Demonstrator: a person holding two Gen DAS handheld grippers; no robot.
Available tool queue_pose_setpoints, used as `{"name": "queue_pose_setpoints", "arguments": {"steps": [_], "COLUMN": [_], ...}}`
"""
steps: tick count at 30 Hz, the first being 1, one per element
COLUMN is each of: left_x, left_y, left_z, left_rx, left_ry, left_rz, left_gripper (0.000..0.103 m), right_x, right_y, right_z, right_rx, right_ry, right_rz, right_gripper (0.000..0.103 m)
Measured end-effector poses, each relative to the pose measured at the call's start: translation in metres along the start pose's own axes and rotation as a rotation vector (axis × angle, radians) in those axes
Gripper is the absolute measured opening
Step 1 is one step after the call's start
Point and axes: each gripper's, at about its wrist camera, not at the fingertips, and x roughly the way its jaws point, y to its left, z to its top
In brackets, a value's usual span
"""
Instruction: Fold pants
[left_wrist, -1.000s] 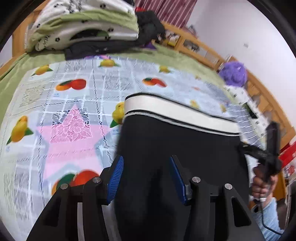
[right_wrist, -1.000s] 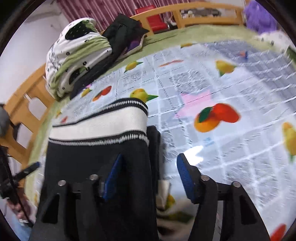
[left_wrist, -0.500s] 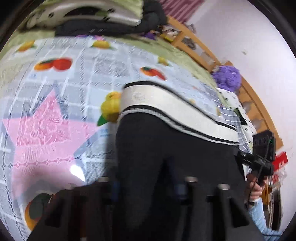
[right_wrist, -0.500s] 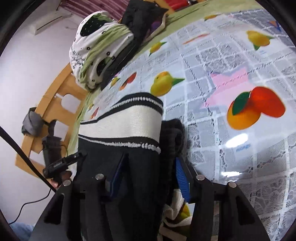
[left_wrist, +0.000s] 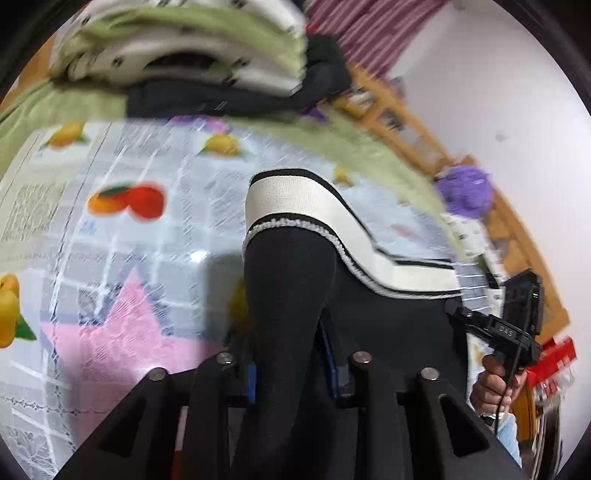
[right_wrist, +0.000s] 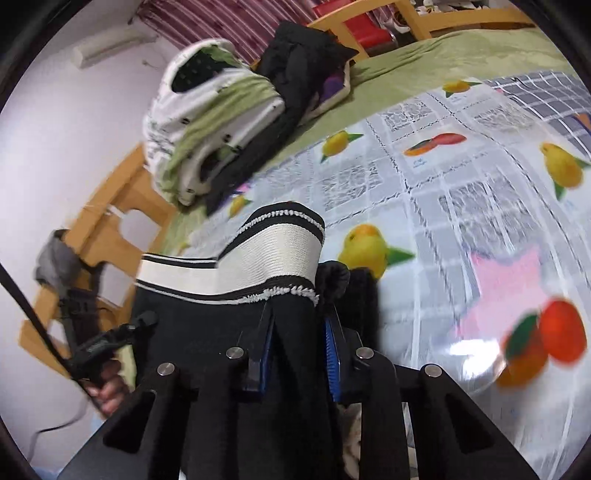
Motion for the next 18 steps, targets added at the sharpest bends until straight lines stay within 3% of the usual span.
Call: {"name": "queue_pose_setpoints", "arguments": {"steps": [2, 4, 6, 9, 11, 14, 17, 18], "left_x": [0.012, 0.011, 0.001, -0.018, -0.027, -0.032, -0.026, -0.021], "left_y": [0.007, 0.007, 0.004, -0.001, -0.004, -0.014, -0.022, -0.022], "left_z": [-0.003, -0.011, -0.018, -0.019, -0.014, 0.001, 0.013, 0.016], "left_rx": [0.001, 0.050, 0.092, 0.128, 0.142, 0.148, 0.148, 0.149], "left_ry": [0.037, 0.022, -0.007, -0.068, -0.100, -0.138, -0.141, -0.135], "left_rz": [0.086, 0.100, 0.137, 0.186, 0.166, 0.167, 0.170, 0.182], "left_gripper": [0.037, 0.051, 0.051, 0.051, 0.057, 0.057, 0.058, 0.058], "right_x": [0.005, 0.003, 0.003, -0.006, -0.015, -0.022, 0.006, 0.016], "right_y": [0.003, 0.019, 0.036, 0.057, 0.063, 0.060, 0.046, 0.040], "right_z": [-0.007, -0.021, -0.032, -0.037, -0.033, -0.016, 0.007, 0.011], "right_rx": [-0.067, -0.214, -0.298, -0.412, -0.438, -0.358, -0.259, -0.228], "right_ry": [-0.041, -0.082, -0.086, -0.061, -0.082, -0.147, -0.072, -0.049], "right_rz": [-0.050, -0.168, -0.308, -0.387, -0.397, -0.348, -0.371, -0.325], "right_gripper": [0.028, 0.029, 0.029, 0.030, 0.036, 0.059, 0.057, 0.036]}}
